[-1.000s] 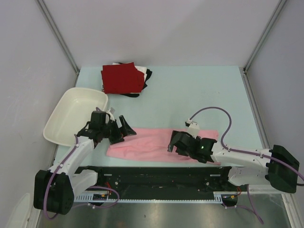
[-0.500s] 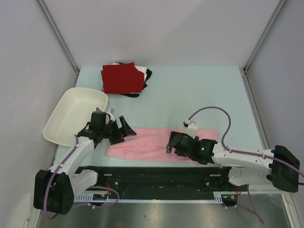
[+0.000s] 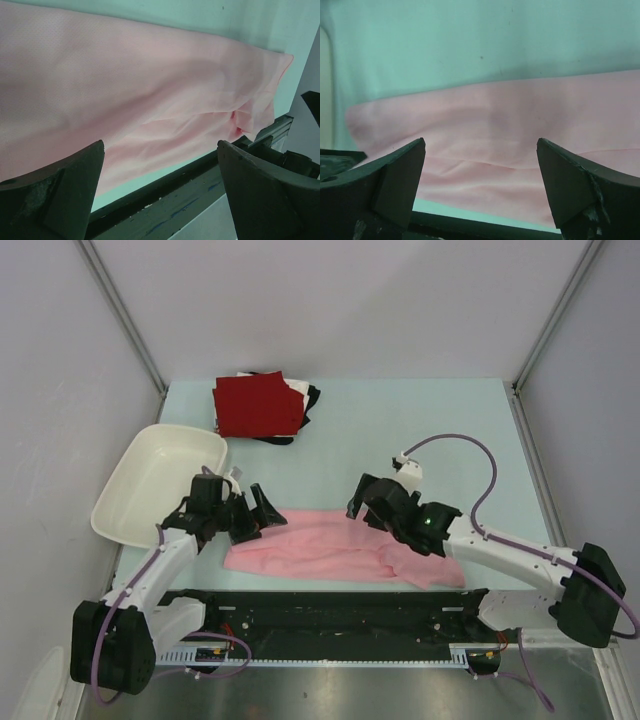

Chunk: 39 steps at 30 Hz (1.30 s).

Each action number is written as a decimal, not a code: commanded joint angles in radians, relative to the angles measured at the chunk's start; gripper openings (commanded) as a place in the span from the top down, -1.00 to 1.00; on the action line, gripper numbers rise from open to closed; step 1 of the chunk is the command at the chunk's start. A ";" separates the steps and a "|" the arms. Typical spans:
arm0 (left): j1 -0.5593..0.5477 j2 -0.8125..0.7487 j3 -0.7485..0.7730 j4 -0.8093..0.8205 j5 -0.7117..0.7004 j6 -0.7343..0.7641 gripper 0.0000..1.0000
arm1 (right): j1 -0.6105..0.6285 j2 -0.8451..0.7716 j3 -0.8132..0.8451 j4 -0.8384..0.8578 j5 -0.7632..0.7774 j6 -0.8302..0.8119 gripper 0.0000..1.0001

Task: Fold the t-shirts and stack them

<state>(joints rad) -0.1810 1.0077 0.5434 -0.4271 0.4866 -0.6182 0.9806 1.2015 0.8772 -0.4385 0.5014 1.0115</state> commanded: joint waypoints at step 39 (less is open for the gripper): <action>-0.003 0.002 0.055 0.018 0.063 0.032 -1.00 | 0.072 -0.120 0.012 -0.172 0.115 -0.042 -0.99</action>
<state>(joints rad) -0.1810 1.0084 0.5465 -0.4145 0.5106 -0.6044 1.1316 1.1900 0.8150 -0.5064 0.5087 1.0176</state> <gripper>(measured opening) 0.996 0.994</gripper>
